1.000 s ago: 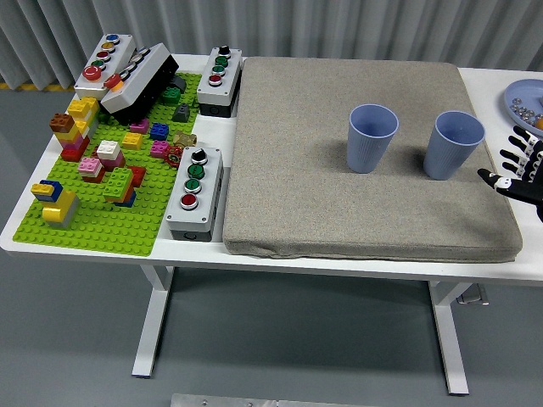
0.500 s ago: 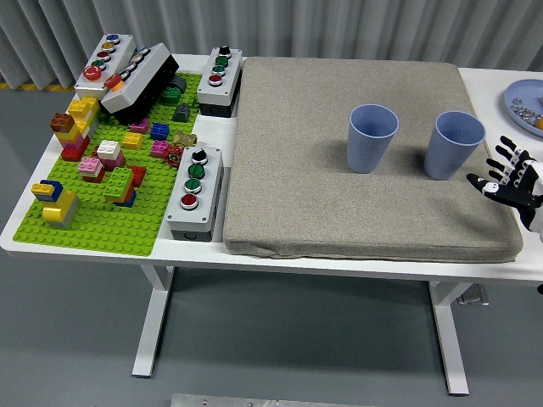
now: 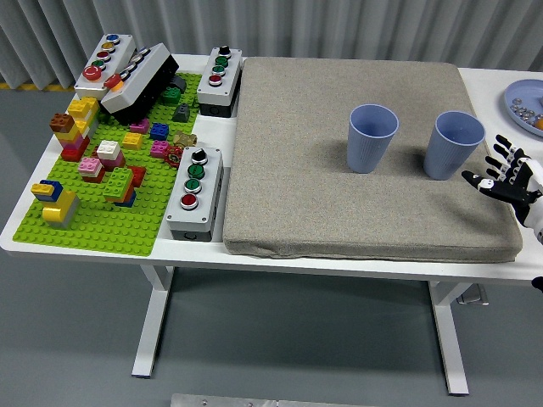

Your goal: Pick cup pour cup place

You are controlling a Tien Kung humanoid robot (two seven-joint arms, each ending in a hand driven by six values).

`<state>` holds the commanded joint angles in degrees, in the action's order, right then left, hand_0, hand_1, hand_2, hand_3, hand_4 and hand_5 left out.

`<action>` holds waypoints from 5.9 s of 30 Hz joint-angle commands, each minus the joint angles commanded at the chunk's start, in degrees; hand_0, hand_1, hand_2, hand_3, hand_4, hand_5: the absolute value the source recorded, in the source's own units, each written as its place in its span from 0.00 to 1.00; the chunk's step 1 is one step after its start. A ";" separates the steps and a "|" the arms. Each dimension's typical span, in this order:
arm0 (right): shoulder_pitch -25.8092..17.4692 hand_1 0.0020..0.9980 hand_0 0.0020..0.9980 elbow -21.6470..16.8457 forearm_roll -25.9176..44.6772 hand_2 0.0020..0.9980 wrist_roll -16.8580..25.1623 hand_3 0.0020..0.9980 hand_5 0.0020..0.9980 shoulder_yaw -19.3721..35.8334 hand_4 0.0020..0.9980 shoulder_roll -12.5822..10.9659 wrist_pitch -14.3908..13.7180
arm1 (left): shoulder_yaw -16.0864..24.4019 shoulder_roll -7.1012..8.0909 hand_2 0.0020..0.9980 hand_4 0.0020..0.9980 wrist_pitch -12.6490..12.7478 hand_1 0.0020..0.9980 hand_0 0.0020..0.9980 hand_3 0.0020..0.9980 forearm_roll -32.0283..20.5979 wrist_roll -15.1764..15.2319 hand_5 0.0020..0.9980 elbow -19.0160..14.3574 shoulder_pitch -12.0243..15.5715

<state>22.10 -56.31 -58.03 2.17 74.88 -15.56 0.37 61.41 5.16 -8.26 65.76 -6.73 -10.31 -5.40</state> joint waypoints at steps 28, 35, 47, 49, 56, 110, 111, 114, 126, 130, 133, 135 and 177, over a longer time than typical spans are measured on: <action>2.27 0.97 1.00 3.51 3.13 1.00 1.55 1.00 0.44 -4.05 0.92 1.88 -0.94 | -1.08 0.03 0.81 0.51 -0.18 0.75 0.81 0.73 -0.62 0.03 1.00 0.00 -0.40; 4.06 0.97 1.00 5.23 4.01 1.00 1.95 1.00 0.47 -5.29 0.92 1.62 -0.86 | -1.70 0.04 0.81 0.51 -0.23 0.75 0.81 0.73 -0.94 0.09 1.00 0.00 -0.58; 5.92 0.97 1.00 6.64 4.34 1.00 1.92 1.00 0.49 -6.63 0.92 2.39 -0.77 | -2.24 0.12 0.81 0.51 -0.27 0.75 0.81 0.73 -1.22 0.06 1.00 0.00 -0.67; 6.14 0.97 1.00 6.81 4.38 1.00 1.94 1.00 0.49 -6.77 0.91 2.53 -0.77 | -2.34 0.14 0.81 0.52 -0.26 0.75 0.81 0.73 -1.21 0.07 1.00 0.00 -0.70; 6.49 0.97 1.00 7.22 4.57 1.00 2.02 1.00 0.49 -7.05 0.91 2.77 -0.78 | -2.54 0.14 0.81 0.52 -0.23 0.75 0.81 0.73 -1.30 0.10 1.00 0.00 -0.66; 8.93 0.96 1.00 10.11 5.95 1.00 3.80 0.98 0.50 -8.32 0.88 4.24 -1.50 | -4.40 0.09 0.81 0.52 -0.42 0.75 0.81 0.73 -1.79 0.02 1.00 0.00 -1.69; 8.97 0.96 1.00 10.19 6.03 1.00 3.84 0.98 0.50 -8.42 0.88 4.26 -1.52 | -4.42 0.09 0.81 0.52 -0.42 0.75 0.81 0.73 -1.81 0.02 1.00 0.00 -1.68; 9.20 0.96 1.00 10.65 6.15 1.00 4.16 0.98 0.50 -8.69 0.88 4.30 -1.68 | -4.55 0.10 0.81 0.52 -0.42 0.75 0.81 0.73 -1.87 0.03 1.00 0.00 -1.64; 10.39 0.96 1.00 12.94 7.73 1.00 5.27 0.97 0.51 -9.41 0.87 4.79 -1.93 | -4.84 0.13 0.81 0.52 -0.44 0.75 0.81 0.72 -1.94 0.02 1.00 0.00 -1.61; 10.46 0.95 1.00 13.15 7.99 1.00 5.41 0.96 0.51 -9.61 0.87 4.93 -2.12 | -4.90 0.15 0.81 0.52 -0.44 0.75 0.81 0.73 -1.96 0.01 1.00 0.00 -1.63; 10.46 0.95 1.00 13.19 8.52 1.00 5.34 0.95 0.52 -9.80 0.87 5.01 -2.13 | -4.88 0.17 0.81 0.52 -0.44 0.75 0.81 0.72 -1.95 0.02 1.00 0.00 -1.65; 10.46 0.95 1.00 13.22 8.70 1.00 5.30 0.95 0.52 -9.85 0.87 5.02 -2.09 | -4.86 0.17 0.81 0.52 -0.44 0.75 0.81 0.72 -1.95 0.02 1.00 0.00 -1.65; 10.23 0.59 0.67 11.72 9.28 0.48 6.53 0.52 0.13 -9.66 0.67 5.29 -5.66 | -4.88 0.27 0.81 0.52 -0.53 0.75 0.81 0.72 -1.94 -0.07 1.00 0.00 -1.73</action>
<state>32.32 -44.59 -48.74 8.71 65.21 -10.27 -5.29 56.53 5.43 -8.80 63.81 -6.81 -10.31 -7.12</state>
